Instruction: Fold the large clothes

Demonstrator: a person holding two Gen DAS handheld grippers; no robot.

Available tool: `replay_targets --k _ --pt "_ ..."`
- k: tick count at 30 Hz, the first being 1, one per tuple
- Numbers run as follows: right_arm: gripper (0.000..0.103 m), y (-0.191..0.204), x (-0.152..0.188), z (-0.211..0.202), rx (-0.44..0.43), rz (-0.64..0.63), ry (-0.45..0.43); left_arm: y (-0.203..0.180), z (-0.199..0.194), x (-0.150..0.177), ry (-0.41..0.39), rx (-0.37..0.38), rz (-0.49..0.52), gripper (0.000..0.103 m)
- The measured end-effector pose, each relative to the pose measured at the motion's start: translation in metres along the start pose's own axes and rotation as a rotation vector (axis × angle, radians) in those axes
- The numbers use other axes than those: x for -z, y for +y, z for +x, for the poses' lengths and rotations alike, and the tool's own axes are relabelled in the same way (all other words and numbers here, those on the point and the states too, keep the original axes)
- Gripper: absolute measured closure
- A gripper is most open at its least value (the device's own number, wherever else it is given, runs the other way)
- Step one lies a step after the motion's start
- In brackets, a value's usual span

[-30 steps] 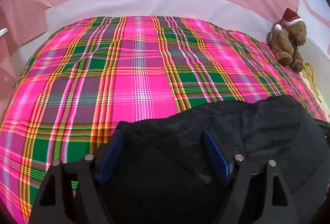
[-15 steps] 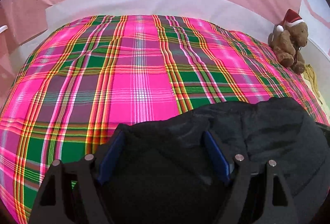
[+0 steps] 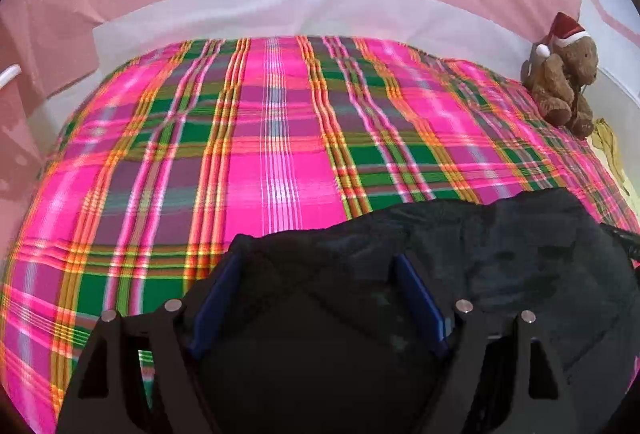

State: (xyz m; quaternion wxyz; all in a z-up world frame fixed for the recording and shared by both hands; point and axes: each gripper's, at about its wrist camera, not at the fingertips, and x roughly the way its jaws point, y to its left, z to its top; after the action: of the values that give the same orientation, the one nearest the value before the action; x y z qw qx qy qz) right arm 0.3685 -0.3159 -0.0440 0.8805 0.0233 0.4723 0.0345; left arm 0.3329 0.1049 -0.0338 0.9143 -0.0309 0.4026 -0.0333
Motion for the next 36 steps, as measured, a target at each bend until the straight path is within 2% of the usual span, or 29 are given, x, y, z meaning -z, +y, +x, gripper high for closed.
replay_targets --k 3,7,12,17,21,26,30,36 --pt "0.046 -0.003 0.001 -0.031 -0.025 0.005 -0.045 0.002 -0.027 -0.003 -0.043 0.032 -0.009 0.022" --pt "0.046 -0.002 0.014 -0.077 -0.073 -0.023 -0.121 0.005 -0.068 0.008 -0.104 0.034 -0.004 0.022" --pt "0.046 -0.004 0.060 -0.114 -0.106 -0.065 -0.154 0.009 -0.102 0.051 -0.114 0.041 -0.020 0.022" --pt "0.046 -0.014 0.096 -0.114 -0.097 -0.038 -0.131 0.013 -0.096 0.084 -0.073 0.042 -0.033 0.028" --pt "0.046 -0.019 0.100 -0.097 -0.063 -0.035 -0.096 0.020 -0.083 0.088 -0.046 0.031 -0.065 0.030" --pt "0.046 -0.027 0.099 -0.106 -0.057 0.002 -0.110 0.032 -0.102 0.090 -0.077 0.062 -0.107 0.031" --pt "0.045 -0.043 0.110 -0.113 -0.098 0.057 -0.101 0.050 -0.111 0.099 -0.071 0.071 -0.138 0.031" --pt "0.041 -0.058 0.124 -0.097 -0.169 0.136 -0.046 0.066 -0.098 0.116 -0.017 0.099 -0.179 0.031"
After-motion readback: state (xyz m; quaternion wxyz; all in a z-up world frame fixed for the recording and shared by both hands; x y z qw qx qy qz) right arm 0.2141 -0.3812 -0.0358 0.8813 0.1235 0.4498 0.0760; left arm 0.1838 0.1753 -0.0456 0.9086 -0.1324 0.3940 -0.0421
